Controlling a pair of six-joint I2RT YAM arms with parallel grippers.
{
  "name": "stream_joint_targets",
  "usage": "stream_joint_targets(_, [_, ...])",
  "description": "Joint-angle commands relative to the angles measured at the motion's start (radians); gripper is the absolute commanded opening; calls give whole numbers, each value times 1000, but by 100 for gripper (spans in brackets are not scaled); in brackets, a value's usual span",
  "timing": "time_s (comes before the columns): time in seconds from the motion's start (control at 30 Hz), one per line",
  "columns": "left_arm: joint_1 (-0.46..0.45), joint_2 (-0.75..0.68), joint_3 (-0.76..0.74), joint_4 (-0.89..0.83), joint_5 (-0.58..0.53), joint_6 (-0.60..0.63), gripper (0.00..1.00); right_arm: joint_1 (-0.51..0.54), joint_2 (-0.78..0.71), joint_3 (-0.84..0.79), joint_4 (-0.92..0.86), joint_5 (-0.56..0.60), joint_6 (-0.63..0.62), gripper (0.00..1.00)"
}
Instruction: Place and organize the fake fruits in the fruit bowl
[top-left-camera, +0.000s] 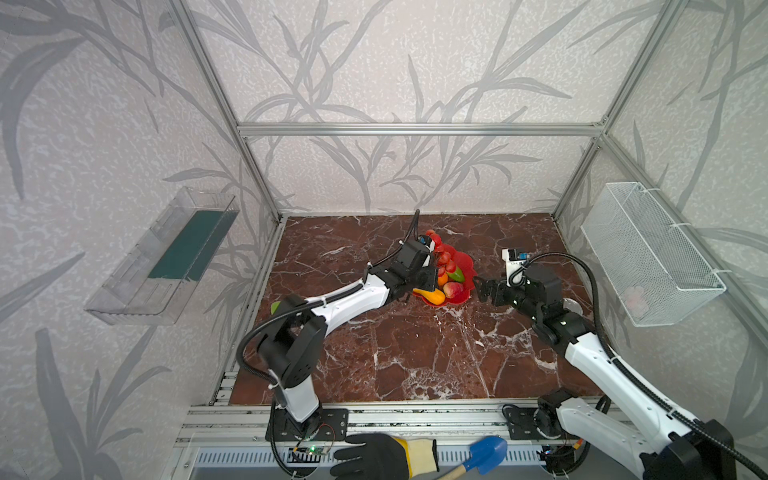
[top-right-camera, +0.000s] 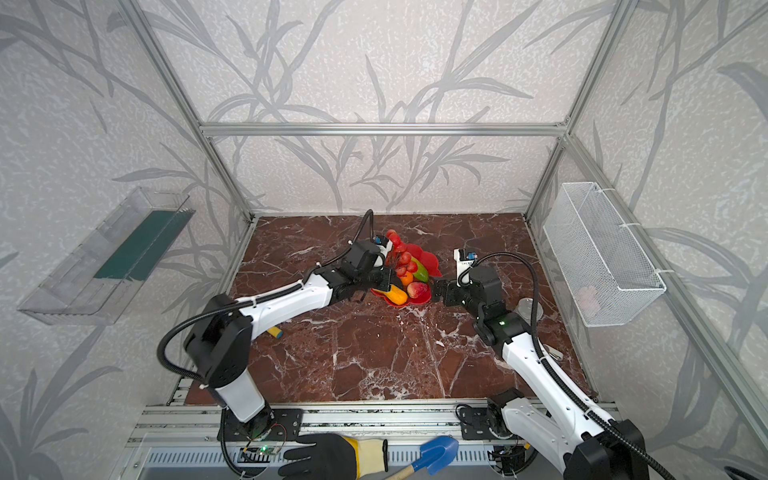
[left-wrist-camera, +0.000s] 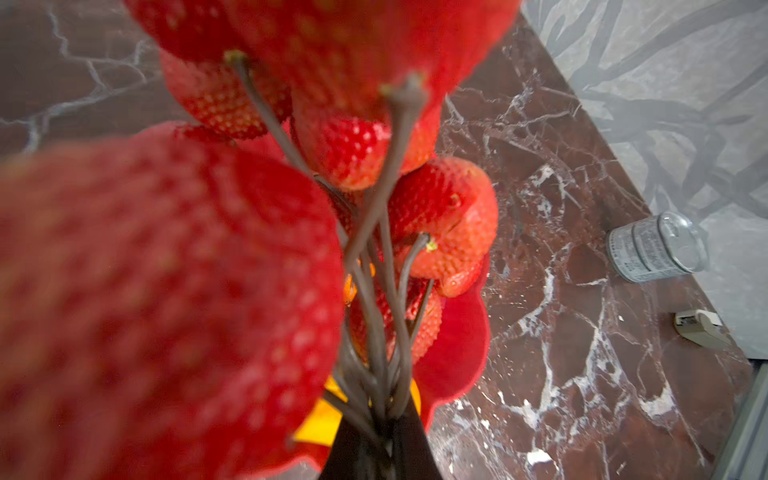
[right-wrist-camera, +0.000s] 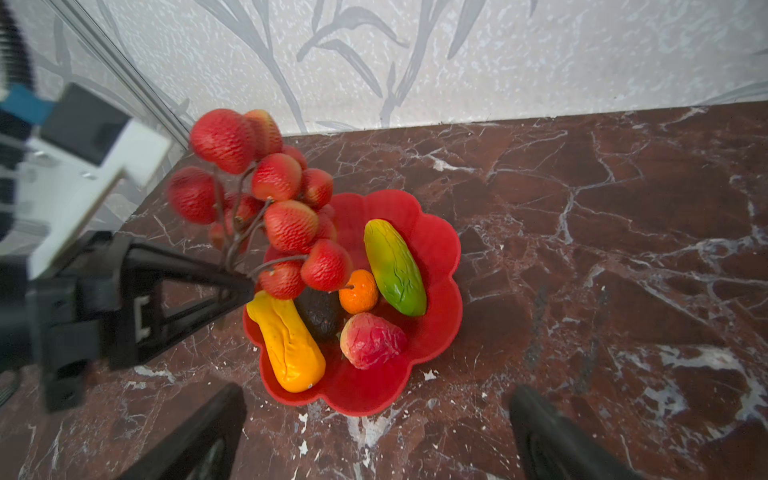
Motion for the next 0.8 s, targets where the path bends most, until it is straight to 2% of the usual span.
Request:
stream_joint_targets(0.0, [12, 73, 62, 83, 43, 10, 0, -13, -22, -7, -34, -7, -9, 99])
stream_joint_targets(0.17, [17, 151, 102, 67, 20, -19, 0, -16, -18, -3, -36, -4, -17, 99])
stream_joint_targets(0.23, [17, 157, 105, 53, 23, -24, 4, -19, -14, 0, -36, -2, -20, 99])
stream_joint_targets(0.43, [17, 98, 98, 25, -3, -7, 74, -25, 5, 10, -30, -1, -23, 99])
stream_joint_targets(0.5, [16, 54, 88, 38, -15, 6, 90, -27, 11, 17, -28, 5, -26, 99])
stream_joint_targets(0.57, [16, 5, 81, 38, -38, 20, 99, -30, 15, 24, -30, 11, -32, 99])
stream_joint_targets(0.67, [16, -95, 57, 57, -99, 59, 99, -37, 24, 38, -35, 23, -43, 99])
stream_joint_targets(0.77, [16, -236, -24, 123, -205, 118, 99, -47, 33, 46, -38, 40, -47, 99])
